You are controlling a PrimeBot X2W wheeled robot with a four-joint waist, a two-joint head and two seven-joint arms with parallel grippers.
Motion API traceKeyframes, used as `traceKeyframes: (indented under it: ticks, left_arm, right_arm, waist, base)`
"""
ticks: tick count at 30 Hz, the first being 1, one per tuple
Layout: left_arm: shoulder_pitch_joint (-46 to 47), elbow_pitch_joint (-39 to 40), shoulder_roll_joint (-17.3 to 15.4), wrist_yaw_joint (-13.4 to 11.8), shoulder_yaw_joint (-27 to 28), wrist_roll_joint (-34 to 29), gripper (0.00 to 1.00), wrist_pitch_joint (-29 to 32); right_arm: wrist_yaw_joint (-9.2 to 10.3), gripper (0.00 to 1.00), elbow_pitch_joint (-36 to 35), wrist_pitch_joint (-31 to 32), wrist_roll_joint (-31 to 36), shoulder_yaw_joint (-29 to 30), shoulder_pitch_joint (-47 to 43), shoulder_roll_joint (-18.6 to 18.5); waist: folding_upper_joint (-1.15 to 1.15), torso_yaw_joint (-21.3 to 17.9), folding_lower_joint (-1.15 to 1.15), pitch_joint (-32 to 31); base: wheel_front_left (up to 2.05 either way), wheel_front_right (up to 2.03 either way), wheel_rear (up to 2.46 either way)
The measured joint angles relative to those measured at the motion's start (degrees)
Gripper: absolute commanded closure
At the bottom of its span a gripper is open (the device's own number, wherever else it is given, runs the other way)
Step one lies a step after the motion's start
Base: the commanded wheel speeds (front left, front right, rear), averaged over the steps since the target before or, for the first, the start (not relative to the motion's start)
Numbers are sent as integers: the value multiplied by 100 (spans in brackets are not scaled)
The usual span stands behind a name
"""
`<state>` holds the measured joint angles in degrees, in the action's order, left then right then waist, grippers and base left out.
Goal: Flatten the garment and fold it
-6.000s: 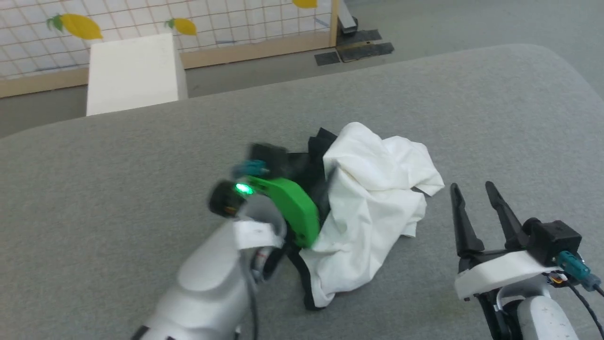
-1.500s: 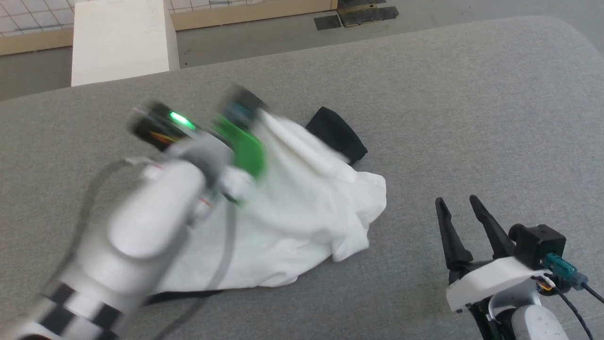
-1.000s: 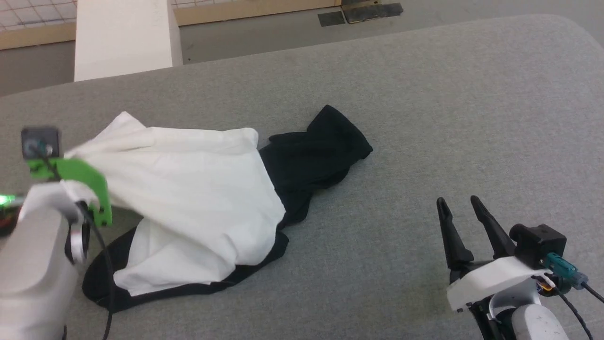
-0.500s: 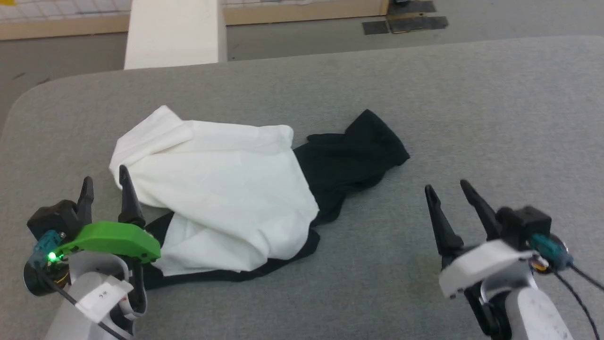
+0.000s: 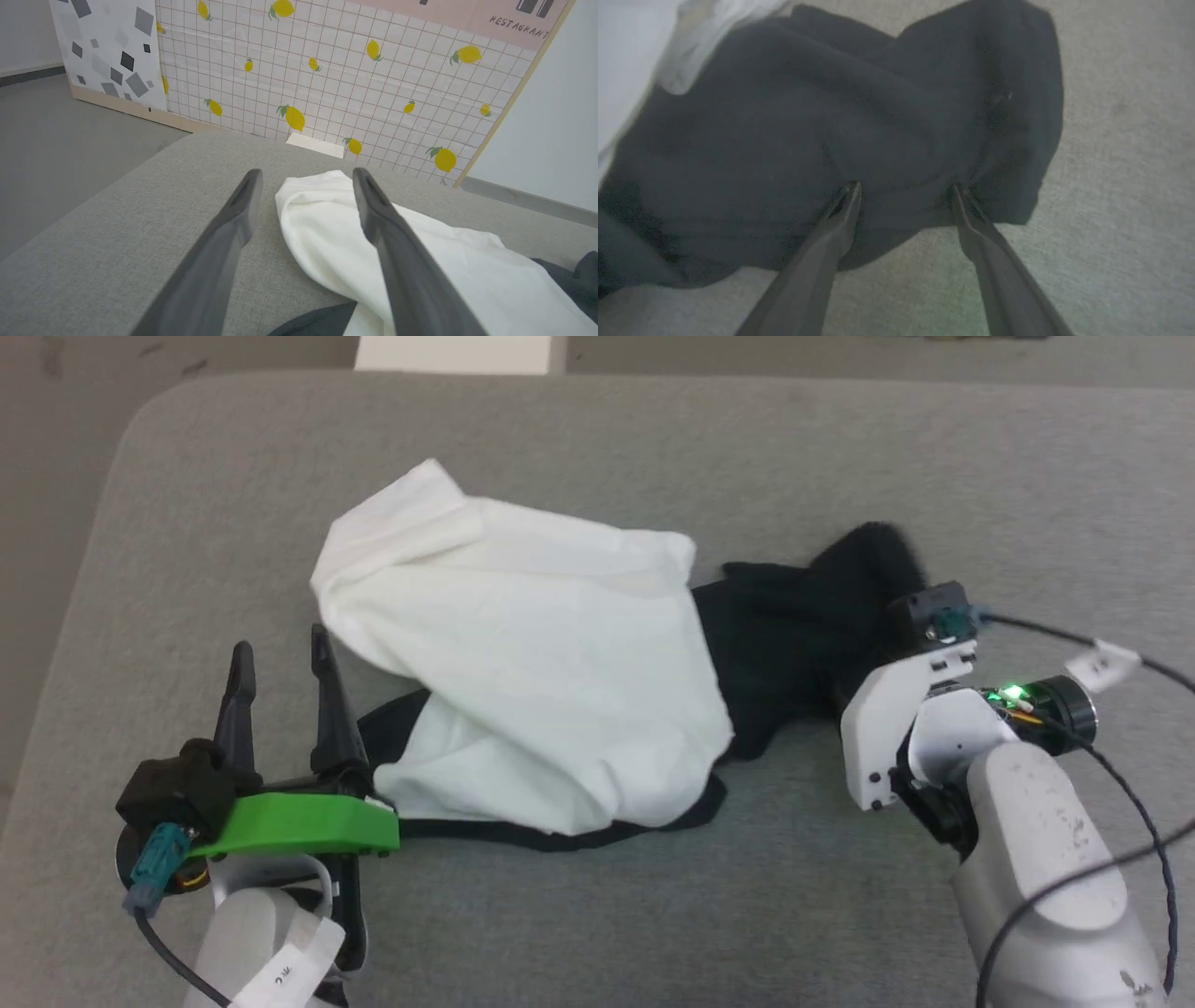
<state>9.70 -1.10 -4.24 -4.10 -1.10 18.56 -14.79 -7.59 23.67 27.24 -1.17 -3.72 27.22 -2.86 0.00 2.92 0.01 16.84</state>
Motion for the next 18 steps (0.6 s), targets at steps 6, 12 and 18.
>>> traceKeyframes:
  ticks: [6, 12, 18]
  left_arm:
    - [54, -104, 90, 191, 81, -249, 0, 0]
    - [55, -191, 105, 231, 116, -253, 0, 0]
    - [-3, -275, 113, 231, 98, -245, 0, 0]
  right_arm:
    - [3, 0, 127, 1014, 18, -22, 416, -35]
    - [45, 100, -83, 1298, -304, -245, 470, -166]
    - [-3, 100, -550, 711, -265, 514, -200, -315]
  waist:
    - [0, 319, 0, 248]
    - [0, 460, 0, 318]
    - [0, 400, 0, 99]
  base:
    - [0, 0, 0]
    - [0, 0, 0]
    - [0, 0, 0]
